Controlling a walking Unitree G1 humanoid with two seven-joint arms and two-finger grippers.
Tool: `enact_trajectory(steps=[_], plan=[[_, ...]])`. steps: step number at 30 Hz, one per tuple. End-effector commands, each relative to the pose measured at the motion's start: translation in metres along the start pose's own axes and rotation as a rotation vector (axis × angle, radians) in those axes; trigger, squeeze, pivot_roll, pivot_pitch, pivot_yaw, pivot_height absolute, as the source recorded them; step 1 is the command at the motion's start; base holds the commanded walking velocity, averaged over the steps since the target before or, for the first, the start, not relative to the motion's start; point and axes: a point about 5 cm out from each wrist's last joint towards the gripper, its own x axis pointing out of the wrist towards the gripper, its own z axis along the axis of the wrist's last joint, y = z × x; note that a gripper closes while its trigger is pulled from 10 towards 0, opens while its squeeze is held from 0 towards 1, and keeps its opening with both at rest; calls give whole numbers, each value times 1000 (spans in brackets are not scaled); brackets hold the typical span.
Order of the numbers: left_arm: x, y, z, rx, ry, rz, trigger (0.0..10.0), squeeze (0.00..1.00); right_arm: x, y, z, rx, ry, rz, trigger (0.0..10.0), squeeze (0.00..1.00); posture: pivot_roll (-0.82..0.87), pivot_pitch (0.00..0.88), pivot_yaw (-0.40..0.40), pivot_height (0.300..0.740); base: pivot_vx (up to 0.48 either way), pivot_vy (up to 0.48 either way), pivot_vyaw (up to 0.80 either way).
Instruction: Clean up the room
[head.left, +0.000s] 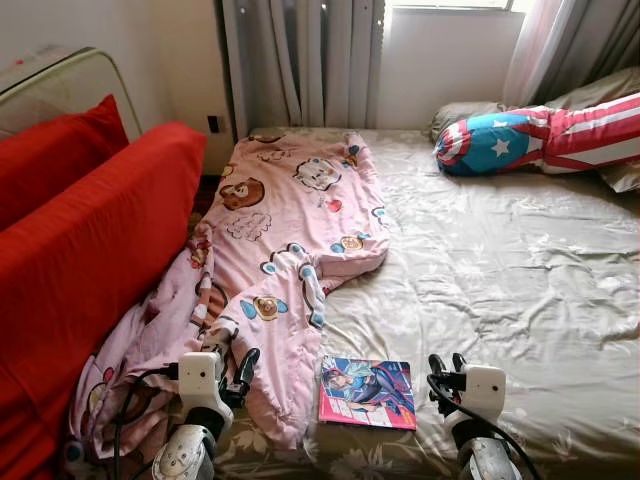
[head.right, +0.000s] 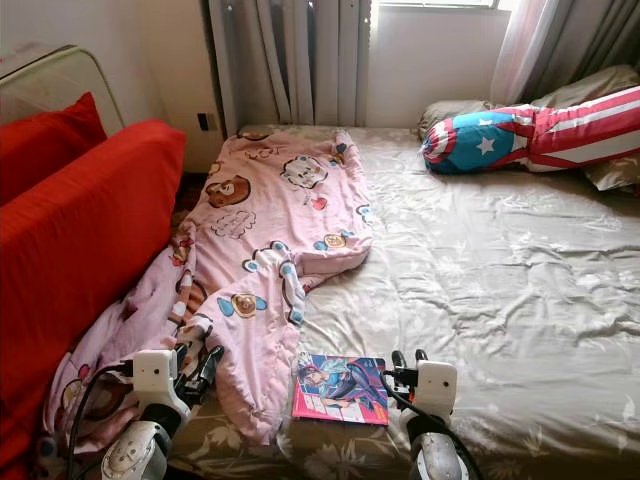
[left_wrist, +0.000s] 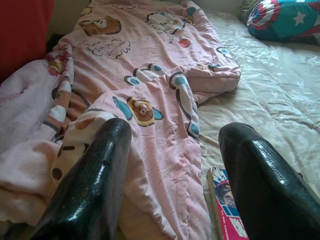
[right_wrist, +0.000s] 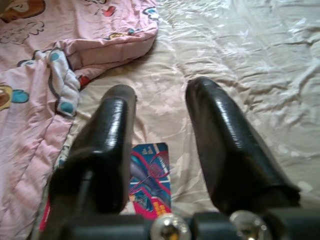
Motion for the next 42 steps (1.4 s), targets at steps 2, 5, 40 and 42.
enact_trajectory(steps=[2,5,40,42], plan=[[0,-1,-3,6,26,-3,10000,0,3,3,1,-5,5,7,10000,1000,-42,0,-37,682,0,0,0],[0,-1,-3,6,31,-4,10000,0,3,3,1,-7,12,7,10000,827,-42,0,-37,682,0,0,0],[-1,0,-11,8,74,-23,10000,0,7,7,-7,-27,96,20,10000,0,-36,14,-27,647,0,0,0],[-1,0,-11,8,74,-23,10000,0,7,8,-6,-20,82,22,10000,0,-36,14,-27,647,0,0,0]])
